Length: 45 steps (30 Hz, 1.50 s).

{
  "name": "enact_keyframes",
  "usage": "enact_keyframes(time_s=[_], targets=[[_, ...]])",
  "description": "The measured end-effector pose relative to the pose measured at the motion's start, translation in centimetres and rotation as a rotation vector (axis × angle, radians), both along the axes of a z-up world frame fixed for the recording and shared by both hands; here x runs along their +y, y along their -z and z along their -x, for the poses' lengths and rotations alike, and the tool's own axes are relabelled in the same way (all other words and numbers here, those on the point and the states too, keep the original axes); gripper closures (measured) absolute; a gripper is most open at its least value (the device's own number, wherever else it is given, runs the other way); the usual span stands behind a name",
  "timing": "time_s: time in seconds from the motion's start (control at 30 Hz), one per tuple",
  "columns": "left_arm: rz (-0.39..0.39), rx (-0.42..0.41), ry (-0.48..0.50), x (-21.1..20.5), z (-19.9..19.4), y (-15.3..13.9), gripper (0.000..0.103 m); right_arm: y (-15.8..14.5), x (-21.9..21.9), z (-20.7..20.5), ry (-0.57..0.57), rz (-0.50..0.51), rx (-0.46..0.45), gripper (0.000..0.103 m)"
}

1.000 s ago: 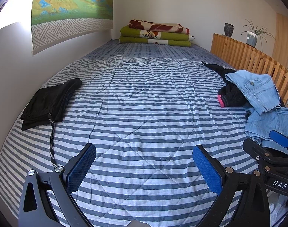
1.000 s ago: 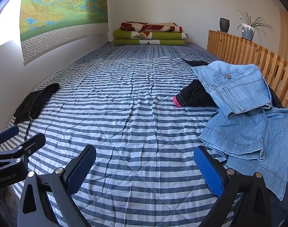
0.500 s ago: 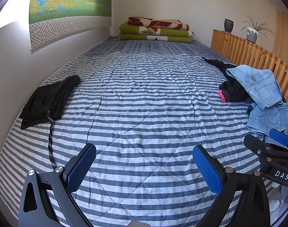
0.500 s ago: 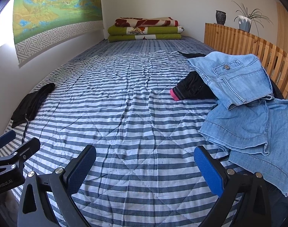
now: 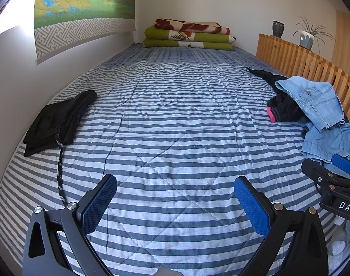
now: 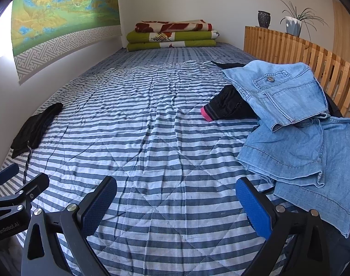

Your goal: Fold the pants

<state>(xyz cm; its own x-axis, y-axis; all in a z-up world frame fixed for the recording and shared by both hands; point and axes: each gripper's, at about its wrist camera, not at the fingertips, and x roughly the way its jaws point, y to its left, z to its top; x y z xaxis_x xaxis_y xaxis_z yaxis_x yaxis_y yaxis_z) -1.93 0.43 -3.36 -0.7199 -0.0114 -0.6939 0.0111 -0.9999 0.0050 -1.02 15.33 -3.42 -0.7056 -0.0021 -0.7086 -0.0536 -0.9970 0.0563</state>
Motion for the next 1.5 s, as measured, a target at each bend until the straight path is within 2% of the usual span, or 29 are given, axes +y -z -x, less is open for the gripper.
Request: enact_keyframes(time_s=[0.27,0.47,0.53,0.67,0.9,1.07,1.13,1.3,1.37,1.5], targets=[[0.004,-0.011,-0.004,-0.1,0.2,0.5,0.0,0.1,0.1,0.2,-0.001,-0.005,0.01,0.001],[0.004,-0.029,-0.009,-0.2,0.7,1.1,0.0,0.4,0.6,0.1,0.014,-0.056,0.089,0.001],[-0.001,-0.033,-0.007,-0.2,0.7,1.3,0.0,0.3,1.1,0.4,0.02,-0.06,0.088,0.002],[0.001,-0.029,0.002,0.1,0.7,1.3,0.0,0.5,2.5,1.0,0.05,-0.074,0.069,0.002],[-0.022,-0.054,0.045,1.0,1.0,2.0,0.0,0.4,6.1,2.3,0.11,-0.188,0.088,0.002],[-0.075,-0.077,0.049,0.9,1.4,2.5,0.0,0.0,10.9,4.4,0.183,-0.124,0.05,0.002],[-0.078,-0.072,0.054,1.1,1.5,2.3,0.0,-0.3,11.8,5.7,0.17,-0.121,0.036,0.002],[-0.09,-0.054,0.071,1.7,1.4,1.7,0.0,-0.8,10.9,8.1,0.132,-0.229,0.019,0.004],[-0.092,-0.052,0.07,1.7,1.4,1.6,0.0,-1.2,10.0,8.5,0.075,-0.199,0.013,0.01],[-0.105,-0.059,0.06,1.3,1.7,1.6,0.0,-1.2,7.5,10.6,-0.018,-0.121,-0.044,0.011]])
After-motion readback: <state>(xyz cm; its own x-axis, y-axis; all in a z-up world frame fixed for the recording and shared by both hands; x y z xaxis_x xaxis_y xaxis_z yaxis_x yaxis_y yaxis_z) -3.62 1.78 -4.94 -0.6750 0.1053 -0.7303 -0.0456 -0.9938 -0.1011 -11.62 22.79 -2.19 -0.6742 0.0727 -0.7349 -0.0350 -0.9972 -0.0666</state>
